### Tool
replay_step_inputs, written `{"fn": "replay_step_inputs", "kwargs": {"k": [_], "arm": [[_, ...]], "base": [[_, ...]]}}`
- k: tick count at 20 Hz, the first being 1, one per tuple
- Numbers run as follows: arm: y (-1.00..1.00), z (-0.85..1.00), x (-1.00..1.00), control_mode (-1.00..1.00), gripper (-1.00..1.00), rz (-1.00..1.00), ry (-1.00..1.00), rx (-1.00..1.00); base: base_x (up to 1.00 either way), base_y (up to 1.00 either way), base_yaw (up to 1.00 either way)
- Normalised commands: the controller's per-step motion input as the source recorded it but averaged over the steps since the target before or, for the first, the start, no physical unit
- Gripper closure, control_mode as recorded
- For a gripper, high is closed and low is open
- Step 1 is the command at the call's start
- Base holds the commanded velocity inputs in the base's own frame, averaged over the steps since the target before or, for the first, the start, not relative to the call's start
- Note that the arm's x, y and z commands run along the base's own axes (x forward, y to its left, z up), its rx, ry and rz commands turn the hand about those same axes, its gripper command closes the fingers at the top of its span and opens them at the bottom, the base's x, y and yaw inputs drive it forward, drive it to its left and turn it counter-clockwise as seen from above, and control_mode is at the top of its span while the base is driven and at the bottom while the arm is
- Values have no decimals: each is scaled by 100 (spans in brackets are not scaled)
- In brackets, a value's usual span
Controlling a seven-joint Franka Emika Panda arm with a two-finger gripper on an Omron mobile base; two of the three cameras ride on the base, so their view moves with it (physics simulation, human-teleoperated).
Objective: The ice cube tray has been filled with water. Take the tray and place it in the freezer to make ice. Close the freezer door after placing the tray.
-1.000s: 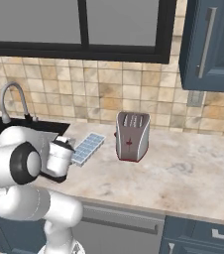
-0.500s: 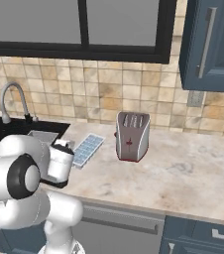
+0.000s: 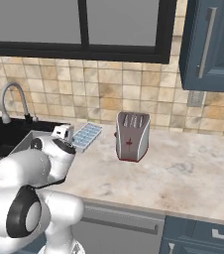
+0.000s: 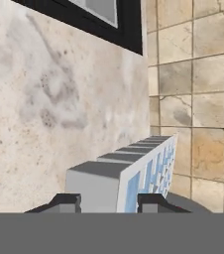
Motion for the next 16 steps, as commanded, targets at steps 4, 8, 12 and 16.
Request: {"fn": "replay_step_inputs", "kwargs": {"k": [4,8,12,16], "arm": [[0,91,0,-100,100,0,1,0],[0,94,-9,-100,100,0,0,0],[0,100,-27,-100,100,5,0,0],[-1,94,-43,-100,100,15,0,0]], "base": [[0,0,0],[0,0,0],[0,0,0],[0,0,0]]}}
